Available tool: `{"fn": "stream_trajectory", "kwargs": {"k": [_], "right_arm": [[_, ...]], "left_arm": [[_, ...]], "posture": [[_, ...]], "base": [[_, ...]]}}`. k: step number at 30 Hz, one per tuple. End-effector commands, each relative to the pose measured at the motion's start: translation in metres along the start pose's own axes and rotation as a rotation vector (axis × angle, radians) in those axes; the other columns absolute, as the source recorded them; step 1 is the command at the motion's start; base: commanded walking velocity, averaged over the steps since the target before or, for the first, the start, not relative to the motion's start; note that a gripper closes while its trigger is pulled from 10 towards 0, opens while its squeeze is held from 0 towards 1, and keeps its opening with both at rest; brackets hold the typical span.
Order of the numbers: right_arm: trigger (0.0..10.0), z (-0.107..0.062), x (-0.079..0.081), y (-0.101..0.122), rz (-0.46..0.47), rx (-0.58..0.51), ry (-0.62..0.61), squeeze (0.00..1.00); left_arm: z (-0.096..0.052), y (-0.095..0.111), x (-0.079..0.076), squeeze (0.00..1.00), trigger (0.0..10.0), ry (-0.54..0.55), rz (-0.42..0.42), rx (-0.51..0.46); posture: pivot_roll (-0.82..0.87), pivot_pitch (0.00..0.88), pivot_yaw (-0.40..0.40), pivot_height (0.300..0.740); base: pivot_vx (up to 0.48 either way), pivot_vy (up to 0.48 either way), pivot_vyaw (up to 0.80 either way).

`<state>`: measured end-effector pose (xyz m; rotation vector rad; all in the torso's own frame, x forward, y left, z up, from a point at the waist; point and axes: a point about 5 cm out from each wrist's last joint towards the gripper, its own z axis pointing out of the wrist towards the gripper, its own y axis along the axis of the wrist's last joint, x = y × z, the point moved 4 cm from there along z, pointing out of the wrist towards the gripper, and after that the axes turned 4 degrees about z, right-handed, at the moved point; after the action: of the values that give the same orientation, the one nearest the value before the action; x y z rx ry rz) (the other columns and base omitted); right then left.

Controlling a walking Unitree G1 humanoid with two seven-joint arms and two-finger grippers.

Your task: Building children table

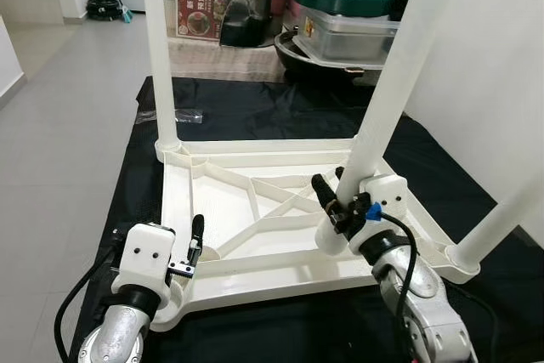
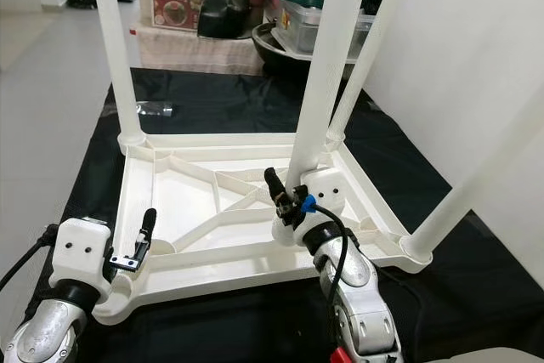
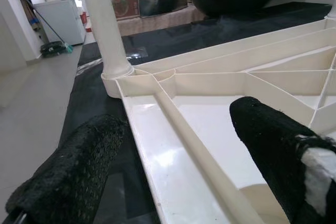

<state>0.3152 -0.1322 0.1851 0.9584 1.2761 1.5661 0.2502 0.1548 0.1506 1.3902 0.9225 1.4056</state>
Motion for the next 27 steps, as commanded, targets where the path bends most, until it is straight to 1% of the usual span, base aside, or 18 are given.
{"fn": "stream_trajectory", "kwargs": {"k": [1,10,19,25,27], "right_arm": [[10.0,0.002,-0.003,0.003,0.016,-0.021,-0.015,0.0],[10.0,0.008,-0.007,0.012,0.044,-0.068,-0.046,0.0],[10.0,0.013,-0.005,0.014,0.051,-0.074,-0.048,0.0],[10.0,0.018,-0.008,0.014,0.054,-0.081,-0.06,0.0],[10.0,0.02,-0.008,0.014,0.056,-0.083,-0.062,0.0]], "left_arm": [[-0.002,0.004,0.0,0.0,10.0,-0.005,0.009,-0.017],[0.001,0.006,-0.002,0.0,10.0,-0.01,0.014,-0.024],[0.003,0.008,0.0,0.0,10.0,-0.007,0.021,-0.039],[0.005,0.007,0.004,0.0,10.0,0.013,0.02,-0.036],[0.005,0.007,0.005,0.0,10.0,0.018,0.018,-0.036]], "posture": [[0.13,0.0,-0.147,0.74],[0.12,0.0,-0.146,0.74],[0.13,0.0,-0.135,0.74],[0.14,0.0,-0.146,0.74],[0.14,0.0,-0.143,0.74]], "base": [[0.0,0.48,0.0],[0.0,0.48,0.0],[0.0,0.0,0.0],[0.0,0.0,0.0],[-0.24,0.0,0.0]]}}
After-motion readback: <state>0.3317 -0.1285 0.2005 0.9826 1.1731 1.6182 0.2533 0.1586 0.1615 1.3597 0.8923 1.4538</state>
